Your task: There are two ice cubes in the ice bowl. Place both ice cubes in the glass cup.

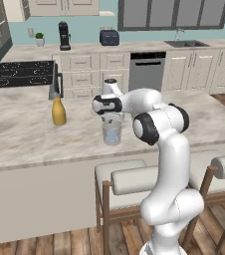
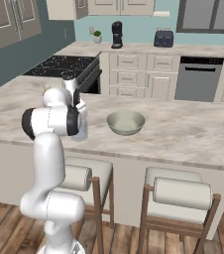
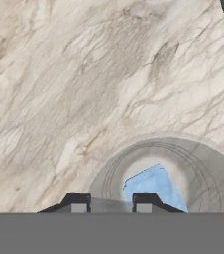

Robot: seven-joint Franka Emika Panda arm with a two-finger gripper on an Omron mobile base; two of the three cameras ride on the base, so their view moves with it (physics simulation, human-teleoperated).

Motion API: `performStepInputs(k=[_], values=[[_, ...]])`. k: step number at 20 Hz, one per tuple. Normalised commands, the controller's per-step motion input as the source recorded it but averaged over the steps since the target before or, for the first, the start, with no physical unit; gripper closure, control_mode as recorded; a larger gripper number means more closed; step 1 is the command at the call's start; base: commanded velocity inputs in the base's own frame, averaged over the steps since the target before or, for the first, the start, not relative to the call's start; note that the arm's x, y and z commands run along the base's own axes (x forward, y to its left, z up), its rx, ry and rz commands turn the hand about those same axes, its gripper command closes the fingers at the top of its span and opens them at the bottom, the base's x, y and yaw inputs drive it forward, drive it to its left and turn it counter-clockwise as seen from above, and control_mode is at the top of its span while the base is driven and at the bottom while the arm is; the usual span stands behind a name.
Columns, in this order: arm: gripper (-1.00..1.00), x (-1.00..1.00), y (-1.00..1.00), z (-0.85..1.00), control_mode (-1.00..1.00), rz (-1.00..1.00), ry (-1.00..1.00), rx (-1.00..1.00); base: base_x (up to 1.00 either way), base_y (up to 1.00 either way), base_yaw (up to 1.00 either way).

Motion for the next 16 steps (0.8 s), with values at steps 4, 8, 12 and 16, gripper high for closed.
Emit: performStepInputs(k=[4, 8, 12, 16], values=[[1.00, 0.39, -0.09, -0.09, -1.00, 0.00, 0.03, 0.00, 0.00, 0.00, 0.00], [1.00, 0.22, -0.07, -0.03, -1.00, 0.00, 0.04, 0.00, 0.00, 0.00, 0.00], [1.00, -0.24, 0.00, 0.00, -1.00, 0.00, 0.01, 0.00, 0.00, 0.00, 0.00], [1.00, -0.60, 0.00, 0.00, -1.00, 0.00, 0.00, 0.00, 0.00, 0.00, 0.00]])
